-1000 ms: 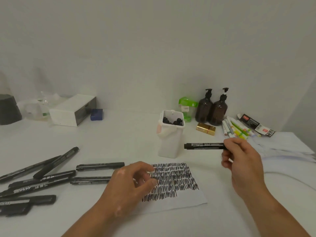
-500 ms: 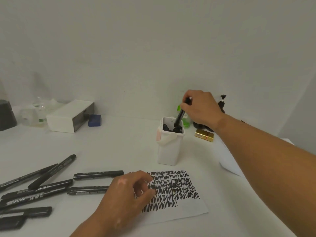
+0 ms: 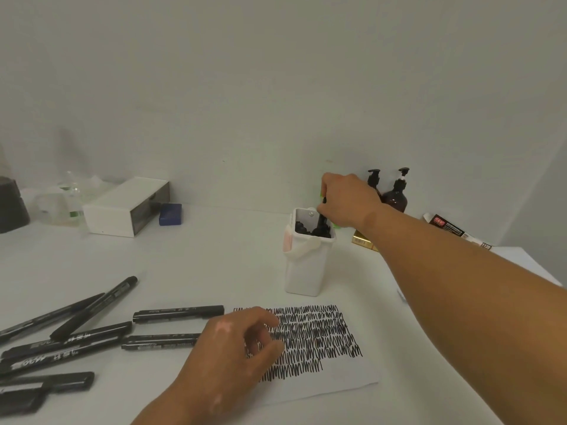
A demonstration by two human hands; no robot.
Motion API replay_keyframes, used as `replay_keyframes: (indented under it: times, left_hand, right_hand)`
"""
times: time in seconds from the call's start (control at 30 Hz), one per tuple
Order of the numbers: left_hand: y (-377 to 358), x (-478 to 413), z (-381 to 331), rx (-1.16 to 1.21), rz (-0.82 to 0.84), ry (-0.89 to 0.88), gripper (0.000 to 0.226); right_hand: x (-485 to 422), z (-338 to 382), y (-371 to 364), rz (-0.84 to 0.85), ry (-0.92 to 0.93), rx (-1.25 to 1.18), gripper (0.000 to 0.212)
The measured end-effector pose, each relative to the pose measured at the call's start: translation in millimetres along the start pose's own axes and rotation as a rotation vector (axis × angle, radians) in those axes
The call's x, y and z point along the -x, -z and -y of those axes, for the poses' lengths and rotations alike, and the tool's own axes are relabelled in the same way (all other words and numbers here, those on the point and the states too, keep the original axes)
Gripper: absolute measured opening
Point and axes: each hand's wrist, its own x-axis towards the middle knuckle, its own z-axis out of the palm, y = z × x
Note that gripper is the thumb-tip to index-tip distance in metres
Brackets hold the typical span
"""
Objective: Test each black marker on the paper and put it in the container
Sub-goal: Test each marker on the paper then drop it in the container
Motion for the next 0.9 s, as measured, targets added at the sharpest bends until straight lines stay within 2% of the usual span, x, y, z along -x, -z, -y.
replay_keyframes:
  times: [0.27, 0.43, 0.57, 0.7, 0.77, 0.9]
  left_hand:
    - [0.7, -0.5, -1.1, 0.0, 0.001, 0.005, 0.014]
    - [1.3, 0.0, -2.9, 0.001, -0.003, 0.018, 0.014]
    - [3.6, 0.5, -4.7, -0.002, -0.009, 0.019, 0.013]
    - [5.6, -0.2, -4.2, -0.021, -0.009, 0.029, 0.012]
    - [5.1, 0.0, -4.0, -0.019, -0.006, 0.041, 0.012]
    - [3.8, -0.7, -3.5, -0.038, -0.008, 0.043, 0.012]
  right_hand:
    - [1.6, -0.4, -13.7, 0.07, -0.061, 0.04, 0.022]
    - [4.2, -2.6, -9.9, 0.073, -0.087, -0.04, 0.021]
    - [18.7, -10.6, 0.4, -0.041, -0.106, -0.247, 0.023]
    - [72.9, -20.0, -4.0, -0.122, -0.189, -0.575, 0.017]
    - [112.9, -24.3, -17.5, -0.095, -0.206, -0.695, 0.012]
    - [179.5, -27.0, -49.8, 0.014, -0.207, -0.75, 0.005]
